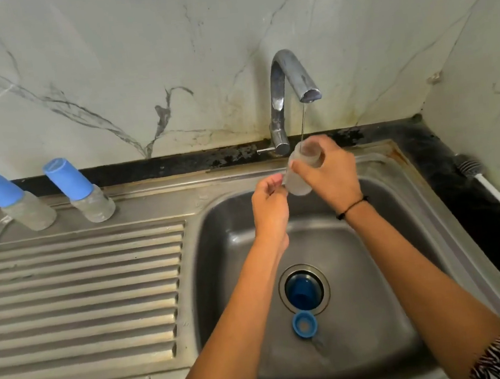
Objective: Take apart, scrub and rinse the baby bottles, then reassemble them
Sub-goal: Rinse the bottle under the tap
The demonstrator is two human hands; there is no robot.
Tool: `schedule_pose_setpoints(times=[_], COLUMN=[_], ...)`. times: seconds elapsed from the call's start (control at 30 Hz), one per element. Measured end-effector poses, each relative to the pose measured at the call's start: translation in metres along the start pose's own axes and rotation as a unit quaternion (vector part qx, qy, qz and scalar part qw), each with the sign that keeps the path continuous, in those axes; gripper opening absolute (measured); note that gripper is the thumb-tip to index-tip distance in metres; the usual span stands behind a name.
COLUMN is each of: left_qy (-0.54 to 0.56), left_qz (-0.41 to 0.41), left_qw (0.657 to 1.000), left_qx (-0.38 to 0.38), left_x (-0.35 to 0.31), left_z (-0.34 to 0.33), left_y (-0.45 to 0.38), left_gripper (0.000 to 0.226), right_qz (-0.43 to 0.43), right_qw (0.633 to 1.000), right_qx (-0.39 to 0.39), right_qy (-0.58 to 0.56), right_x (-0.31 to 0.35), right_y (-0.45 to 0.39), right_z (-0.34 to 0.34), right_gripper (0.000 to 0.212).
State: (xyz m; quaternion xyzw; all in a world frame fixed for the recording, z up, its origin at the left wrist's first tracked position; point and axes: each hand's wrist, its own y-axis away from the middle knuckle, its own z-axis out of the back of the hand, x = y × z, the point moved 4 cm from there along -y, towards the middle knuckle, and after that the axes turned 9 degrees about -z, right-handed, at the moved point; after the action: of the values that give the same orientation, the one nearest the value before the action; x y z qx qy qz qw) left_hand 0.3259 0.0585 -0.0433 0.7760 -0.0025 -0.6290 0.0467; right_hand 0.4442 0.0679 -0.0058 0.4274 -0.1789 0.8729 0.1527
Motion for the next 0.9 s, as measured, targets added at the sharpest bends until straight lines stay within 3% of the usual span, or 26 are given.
schedule_pose_setpoints(times=[0.13, 0.23, 0.37, 0.5, 0.6, 0.7, 0.73, 0.83, 0.9], left_qy=[-0.009, -0.014, -0.017, -0.023, -0.018, -0.011, -0.012, -0.004, -0.003], left_qz=[0.003, -0.002, 0.004, 0.007, 0.005, 0.007, 0.009, 0.019, 0.019], left_qw=[1.000, 1.000, 0.999, 0.999, 0.999, 1.000, 1.000, 0.999, 1.000], left_qx=[-0.011, -0.019, -0.033, -0.026, -0.029, -0.025, -0.026, -0.027, -0.022], left_x=[0.003, 0.004, 0.007, 0.005, 0.006, 0.006, 0.006, 0.009, 0.008], left_z=[0.003, 0.008, 0.012, 0.011, 0.011, 0.012, 0.012, 0.011, 0.010], left_y=[0.002, -0.002, -0.003, -0.004, -0.002, -0.002, -0.003, 0.002, 0.002], left_gripper=[0.024, 0.023, 0.023, 0.023, 0.022, 0.018, 0.018, 0.017, 0.016], right_qz=[-0.041, 0.004, -0.035, 0.009, -0.058, -0.017, -0.003, -0.059, -0.047], right_qw=[0.995, 1.000, 0.996, 1.000, 0.995, 0.999, 0.999, 0.993, 0.997], right_qx=[0.073, -0.024, 0.068, -0.021, 0.076, 0.004, 0.002, 0.105, 0.061], right_qy=[0.059, -0.010, 0.047, -0.016, 0.001, -0.042, -0.045, 0.008, -0.009], right_x=[-0.010, -0.002, -0.010, -0.002, -0.010, 0.001, 0.003, -0.006, -0.006], right_y=[0.001, 0.004, 0.001, 0.002, -0.004, -0.003, -0.004, -0.005, -0.005], right_z=[-0.015, -0.006, -0.017, -0.009, -0.017, -0.004, -0.004, -0.017, -0.011], right_gripper=[0.029, 0.032, 0.035, 0.034, 0.034, 0.032, 0.033, 0.031, 0.033])
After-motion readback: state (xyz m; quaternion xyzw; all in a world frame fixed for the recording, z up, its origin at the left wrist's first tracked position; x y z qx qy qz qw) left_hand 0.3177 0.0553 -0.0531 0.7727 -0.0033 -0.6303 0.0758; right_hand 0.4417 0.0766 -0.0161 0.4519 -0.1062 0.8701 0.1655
